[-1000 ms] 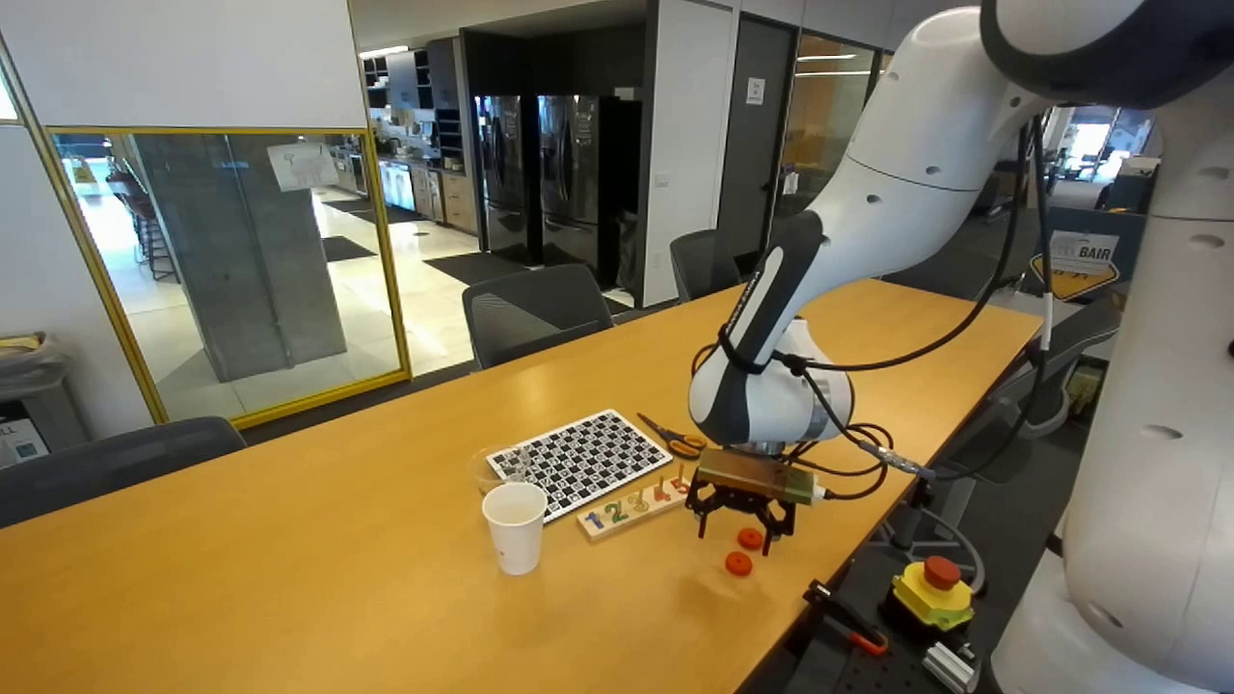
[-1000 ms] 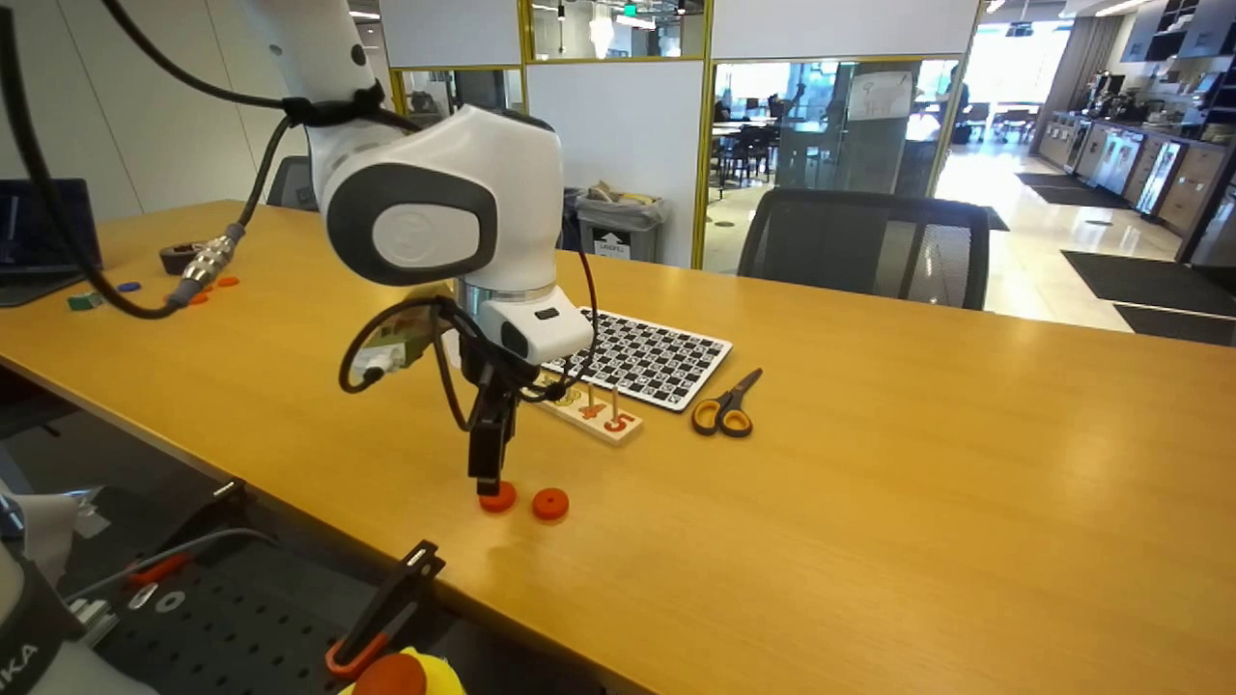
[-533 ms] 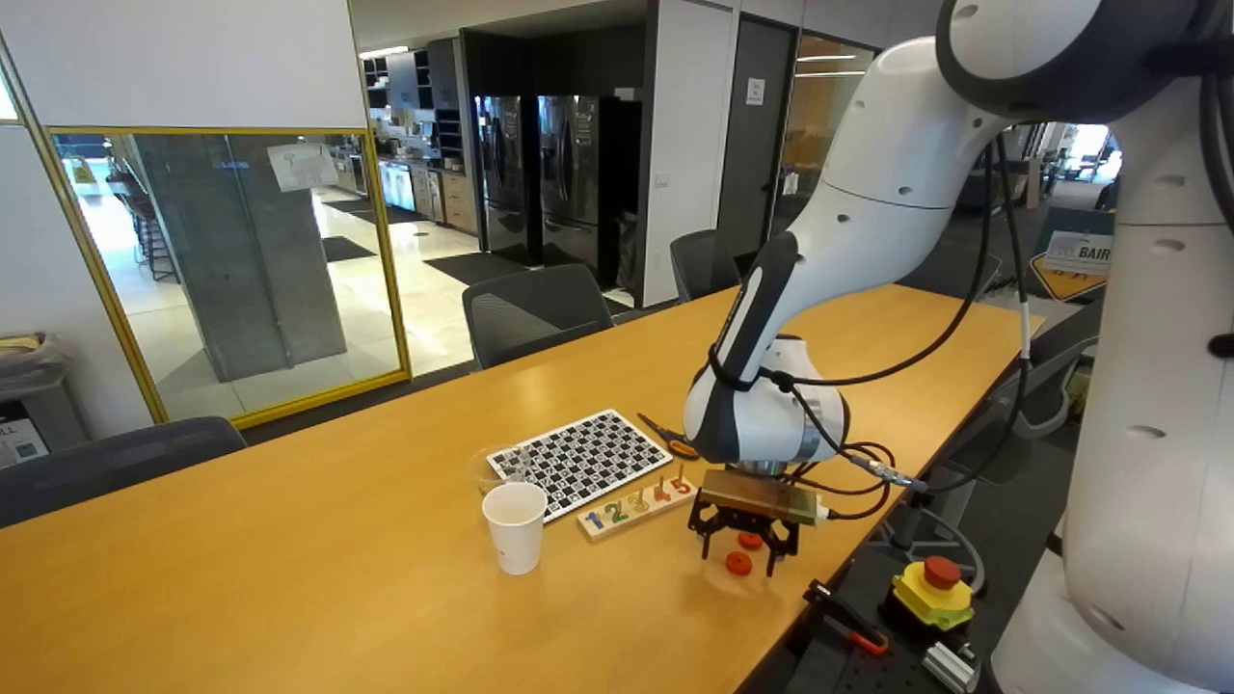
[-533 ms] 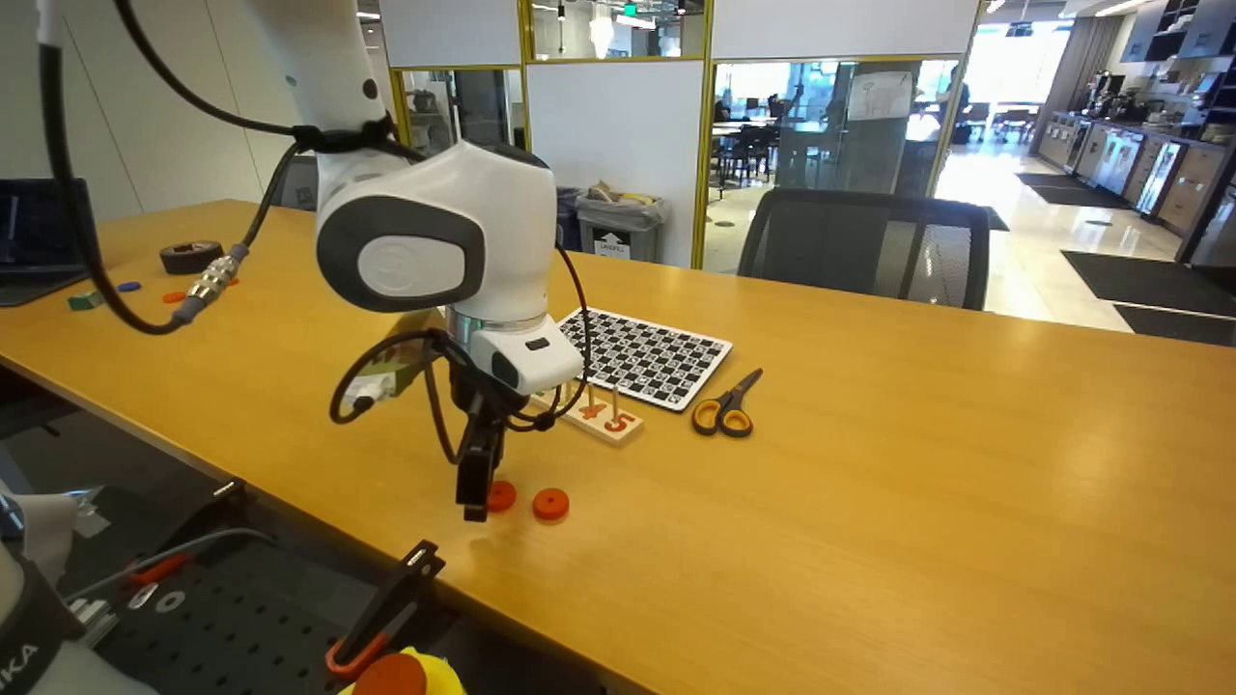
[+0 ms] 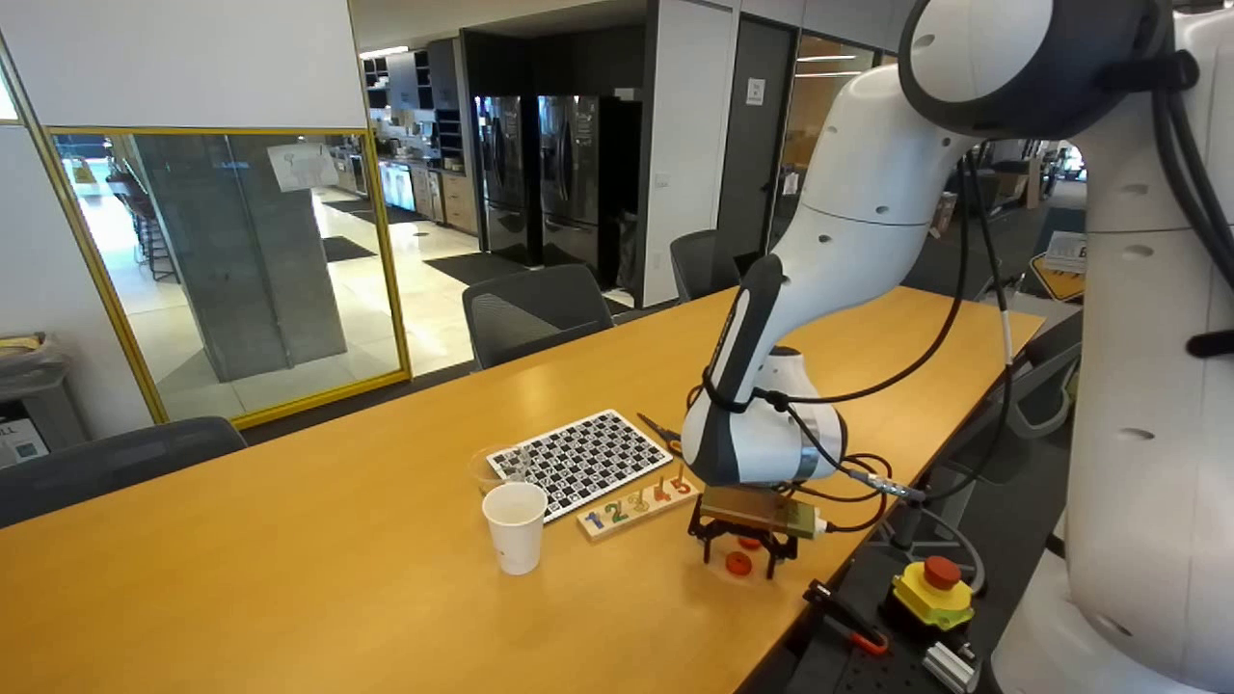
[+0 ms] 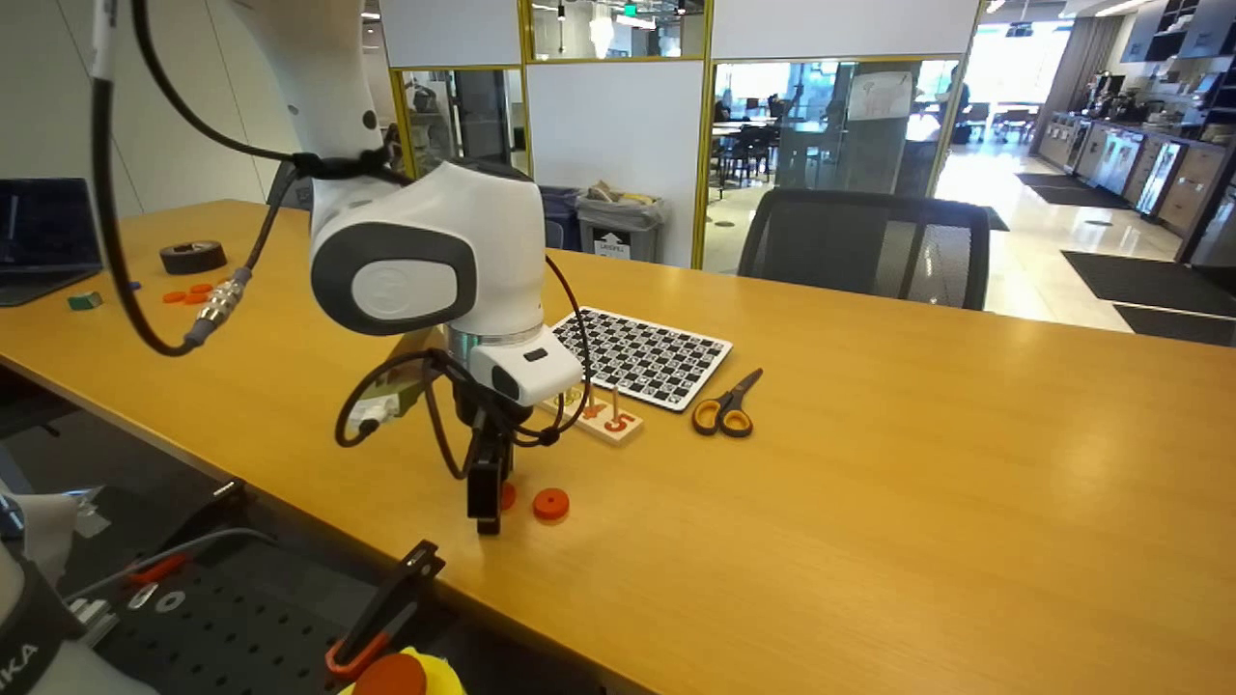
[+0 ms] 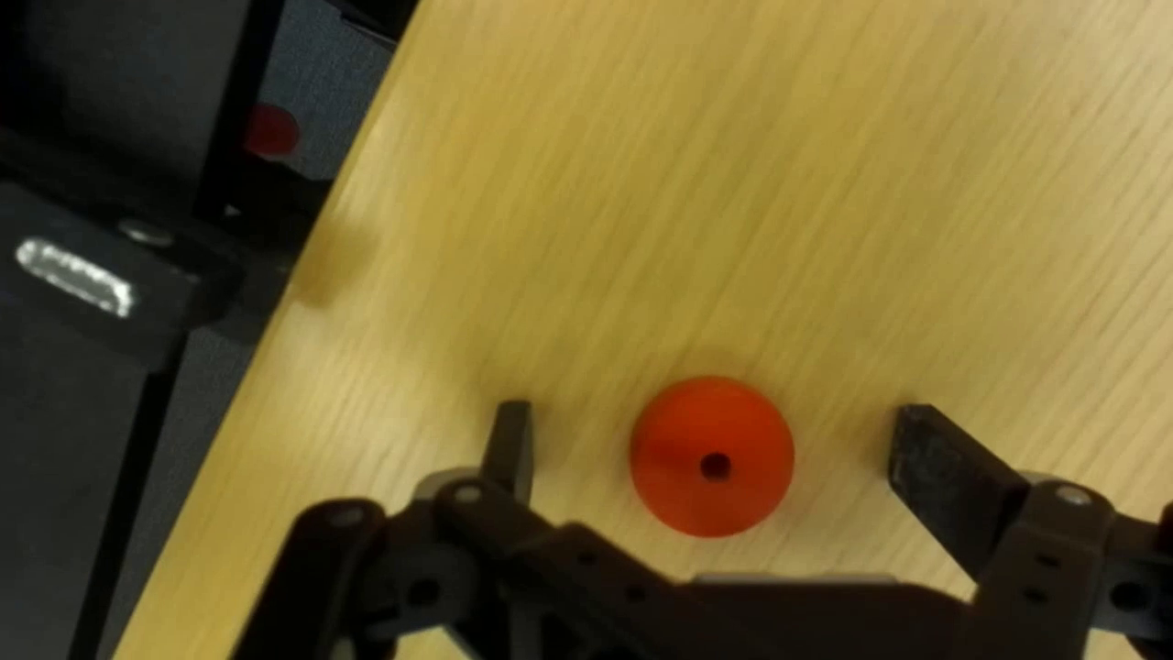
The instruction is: Put the round yellow blocks in the white cup then put the round orange blocks in the clear cup respectively one at a time
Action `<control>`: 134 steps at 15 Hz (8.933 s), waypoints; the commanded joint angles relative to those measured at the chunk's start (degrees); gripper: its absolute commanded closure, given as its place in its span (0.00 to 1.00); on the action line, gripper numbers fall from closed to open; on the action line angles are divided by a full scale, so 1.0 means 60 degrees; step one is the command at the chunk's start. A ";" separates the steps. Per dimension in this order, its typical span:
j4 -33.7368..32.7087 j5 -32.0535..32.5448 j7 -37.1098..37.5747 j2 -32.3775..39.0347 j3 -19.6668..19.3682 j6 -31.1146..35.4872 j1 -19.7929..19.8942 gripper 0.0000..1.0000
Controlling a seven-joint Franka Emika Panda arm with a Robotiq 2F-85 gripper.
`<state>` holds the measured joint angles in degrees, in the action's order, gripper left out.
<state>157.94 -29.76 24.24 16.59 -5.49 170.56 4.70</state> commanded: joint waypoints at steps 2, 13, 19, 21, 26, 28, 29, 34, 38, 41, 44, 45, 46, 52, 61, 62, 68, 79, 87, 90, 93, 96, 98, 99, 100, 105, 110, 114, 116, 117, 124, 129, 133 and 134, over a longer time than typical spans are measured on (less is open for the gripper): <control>0.0009 -0.0261 -0.0140 0.0072 0.0148 0.0422 -0.0066 0.00; -0.0030 -0.0078 0.0104 -0.0096 -0.0322 0.0191 -0.0760 0.00; -0.0035 -0.0089 0.0128 -0.0117 -0.1016 0.0183 -0.1313 0.00; -0.0036 -0.0111 0.0101 -0.0120 -0.1180 0.0136 -0.1455 0.00; -0.0036 -0.0168 -0.0059 -0.0233 -0.1211 -0.0184 -0.1477 0.00; -0.0037 -0.0163 -0.0089 -0.0292 -0.1226 -0.0344 -0.1469 0.00; -0.0038 -0.0156 -0.0093 -0.0319 -0.1241 -0.0406 -0.1466 0.00; -0.0047 -0.0174 -0.0144 -0.0349 -0.1228 -0.0485 -0.1426 0.26; -0.0114 -0.0175 -0.0139 -0.0440 -0.1221 -0.0542 -0.1473 0.58; -0.0120 -0.0113 -0.0100 -0.0522 -0.1279 -0.0647 -0.1514 0.80; -0.0124 -0.0109 -0.0174 -0.0712 -0.1209 -0.0675 -0.1539 0.83; -0.0134 0.0013 -0.0072 -0.0786 -0.1267 -0.0619 -0.1675 0.83; -0.0015 0.0612 0.0379 -0.1033 -0.0866 -0.0459 -0.1285 0.83; -0.0110 0.1873 0.1104 -0.2414 -0.1463 -0.0235 -0.2478 0.83; -0.2622 0.3316 0.2260 -0.1426 -0.1080 -0.0288 -0.3230 0.83; -0.3002 0.3460 0.2376 -0.1210 -0.1084 -0.0410 -0.3311 0.83; -0.5225 0.3765 0.2516 0.0278 -0.0418 -0.1218 -0.3204 0.83; -0.7398 0.4302 0.2756 0.1786 -0.0468 -0.2211 -0.3424 0.83; -0.7681 0.5064 0.3481 0.1906 -0.0832 -0.3480 -0.3514 0.07; -0.7337 0.5462 0.3890 0.1590 -0.0986 -0.3632 -0.3508 0.00; -0.6660 0.6064 0.4595 0.1042 -0.1278 -0.3591 -0.3622 0.00; -0.5956 0.6576 0.5191 0.0398 -0.1408 -0.3859 -0.3537 0.00; -0.5386 0.6995 0.5674 -0.0132 -0.1488 -0.4384 -0.3413 0.00; -0.5061 0.7133 0.5856 -0.0437 -0.1454 -0.4676 -0.3280 0.00; -0.4708 0.7129 0.5878 -0.0753 -0.1340 -0.4907 -0.3071 0.00; -0.2767 0.6742 0.5418 -0.2128 -0.0982 -0.4724 -0.1892 0.00; -0.1014 0.6700 0.4359 -0.2739 -0.1062 -0.3386 -0.0641 0.00; -0.0369 0.6047 0.3092 -0.2446 -0.1156 -0.2302 0.0186 0.00; -0.0313 0.5719 0.2721 -0.2120 -0.1179 -0.2019 0.0431 0.00; -0.0304 0.5476 0.2479 -0.1995 -0.1168 -0.1932 0.0520 0.00; -0.0438 0.2846 0.0205 -0.1143 -0.0919 -0.1573 0.0875 0.00; -0.0641 0.1248 -0.1214 -0.0661 -0.0539 -0.1607 0.1234 0.00; -0.0891 0.0604 -0.1767 -0.0249 -0.0310 -0.1597 0.1420 0.00; -0.0962 0.0532 -0.1814 -0.0143 -0.0281 -0.1585 0.1442 0.00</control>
<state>154.10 -23.93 15.90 13.34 -8.74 159.98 12.07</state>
